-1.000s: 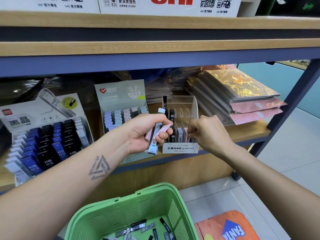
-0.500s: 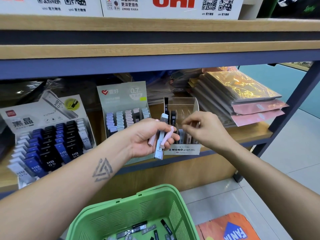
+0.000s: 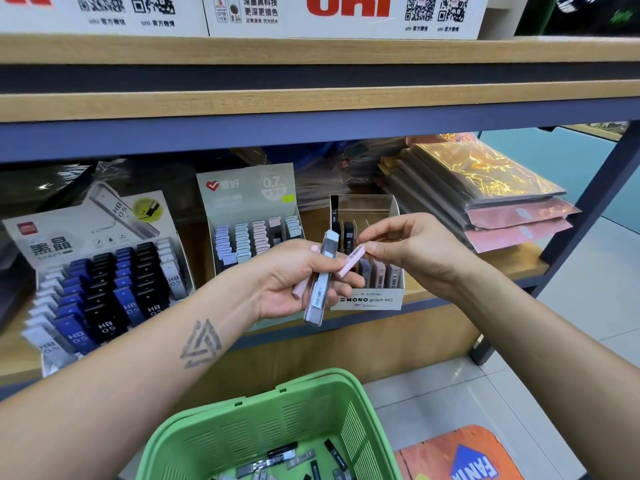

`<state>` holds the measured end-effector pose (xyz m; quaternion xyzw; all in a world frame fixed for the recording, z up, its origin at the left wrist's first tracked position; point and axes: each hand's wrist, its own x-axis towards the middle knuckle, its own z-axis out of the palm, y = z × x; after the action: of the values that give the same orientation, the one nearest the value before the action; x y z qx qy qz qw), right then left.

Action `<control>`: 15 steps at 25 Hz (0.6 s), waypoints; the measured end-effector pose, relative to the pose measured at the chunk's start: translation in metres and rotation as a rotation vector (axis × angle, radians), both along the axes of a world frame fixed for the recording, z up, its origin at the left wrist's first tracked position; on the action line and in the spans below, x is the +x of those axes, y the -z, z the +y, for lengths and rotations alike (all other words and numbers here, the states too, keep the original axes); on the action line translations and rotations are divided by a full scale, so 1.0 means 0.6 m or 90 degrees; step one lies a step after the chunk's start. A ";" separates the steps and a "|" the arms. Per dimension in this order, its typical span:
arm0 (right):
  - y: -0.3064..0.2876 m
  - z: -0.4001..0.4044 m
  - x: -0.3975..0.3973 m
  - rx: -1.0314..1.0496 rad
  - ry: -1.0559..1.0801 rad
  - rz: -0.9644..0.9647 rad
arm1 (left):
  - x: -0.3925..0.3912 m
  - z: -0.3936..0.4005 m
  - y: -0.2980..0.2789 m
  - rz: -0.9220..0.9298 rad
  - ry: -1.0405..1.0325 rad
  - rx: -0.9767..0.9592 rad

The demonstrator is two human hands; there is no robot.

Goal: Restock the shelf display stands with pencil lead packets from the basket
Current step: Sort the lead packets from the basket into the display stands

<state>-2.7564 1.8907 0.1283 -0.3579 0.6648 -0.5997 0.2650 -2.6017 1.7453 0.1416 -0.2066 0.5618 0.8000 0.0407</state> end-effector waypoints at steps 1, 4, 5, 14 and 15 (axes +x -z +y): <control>-0.002 0.002 -0.001 -0.004 -0.004 0.007 | -0.001 -0.001 0.001 0.008 -0.012 -0.011; -0.004 0.005 -0.003 -0.025 -0.004 -0.025 | -0.007 -0.003 0.006 0.027 -0.059 -0.068; -0.006 0.006 -0.004 -0.025 -0.007 -0.036 | -0.009 -0.002 0.008 0.032 -0.072 -0.084; -0.031 -0.005 -0.021 -0.002 0.092 0.102 | -0.022 0.002 0.008 0.013 -0.116 -0.087; -0.038 -0.005 -0.032 -0.002 0.141 0.145 | -0.023 0.000 0.005 0.009 -0.120 -0.070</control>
<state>-2.7757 1.8879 0.1512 -0.3490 0.7248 -0.5819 0.1194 -2.6155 1.7451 0.1384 -0.2549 0.5832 0.7697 -0.0499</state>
